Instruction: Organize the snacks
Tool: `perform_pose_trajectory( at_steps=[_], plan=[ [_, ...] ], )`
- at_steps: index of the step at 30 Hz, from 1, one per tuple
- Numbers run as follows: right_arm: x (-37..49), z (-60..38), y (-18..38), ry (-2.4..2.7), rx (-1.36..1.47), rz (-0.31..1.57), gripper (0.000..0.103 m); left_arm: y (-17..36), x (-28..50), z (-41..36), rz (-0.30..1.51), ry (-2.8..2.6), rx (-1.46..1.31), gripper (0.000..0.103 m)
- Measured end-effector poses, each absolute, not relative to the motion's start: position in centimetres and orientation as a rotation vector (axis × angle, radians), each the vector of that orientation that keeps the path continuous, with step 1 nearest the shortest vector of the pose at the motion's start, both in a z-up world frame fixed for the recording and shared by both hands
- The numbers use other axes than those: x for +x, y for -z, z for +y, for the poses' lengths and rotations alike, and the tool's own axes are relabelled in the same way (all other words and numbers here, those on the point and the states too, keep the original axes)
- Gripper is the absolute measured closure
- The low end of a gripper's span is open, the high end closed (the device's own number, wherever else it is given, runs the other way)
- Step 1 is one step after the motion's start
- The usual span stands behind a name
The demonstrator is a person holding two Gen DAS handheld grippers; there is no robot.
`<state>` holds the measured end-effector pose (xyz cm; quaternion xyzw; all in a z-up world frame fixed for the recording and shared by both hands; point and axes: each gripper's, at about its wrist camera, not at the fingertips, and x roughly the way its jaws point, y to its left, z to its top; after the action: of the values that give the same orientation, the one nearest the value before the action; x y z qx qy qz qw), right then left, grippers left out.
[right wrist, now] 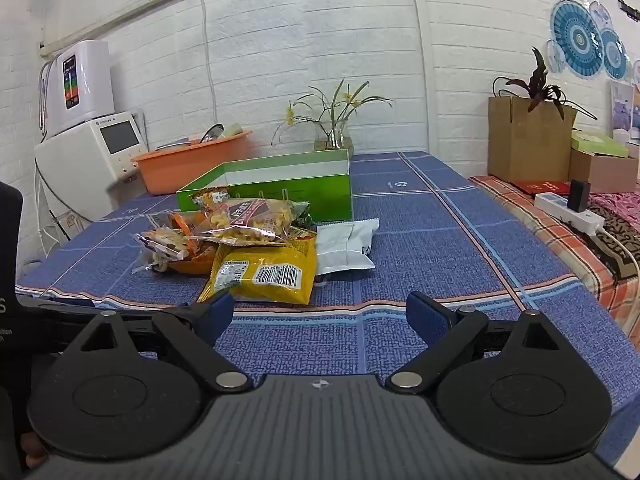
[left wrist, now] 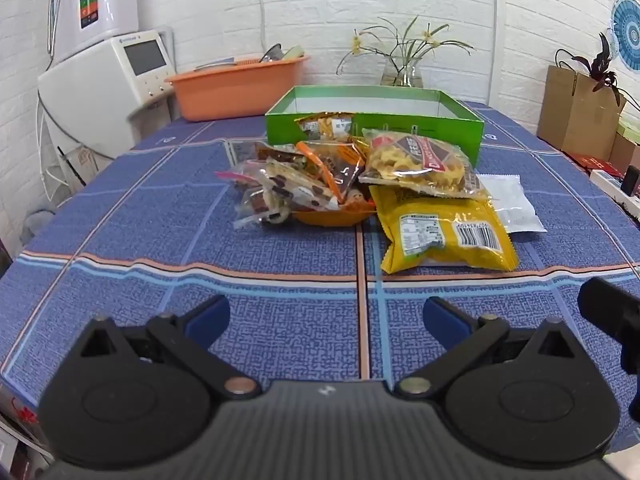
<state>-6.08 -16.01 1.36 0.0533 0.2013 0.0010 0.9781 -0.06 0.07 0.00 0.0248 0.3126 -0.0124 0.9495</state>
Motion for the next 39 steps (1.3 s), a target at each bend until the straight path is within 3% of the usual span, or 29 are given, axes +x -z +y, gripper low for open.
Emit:
perform_pose_trajectory(
  at_steps=[26,39],
  plan=[
    [-6.1,-17.0,-0.4,-0.066,0.214,0.427,0.000,-0.8,-2.0,0.7,0.556,0.083,-0.026,0.000],
    [-5.8,-16.6,-0.3,-0.003,0.166,0.449,0.000,0.6,-1.0,-0.6,0.647,0.091,0.059,0.000]
  ],
)
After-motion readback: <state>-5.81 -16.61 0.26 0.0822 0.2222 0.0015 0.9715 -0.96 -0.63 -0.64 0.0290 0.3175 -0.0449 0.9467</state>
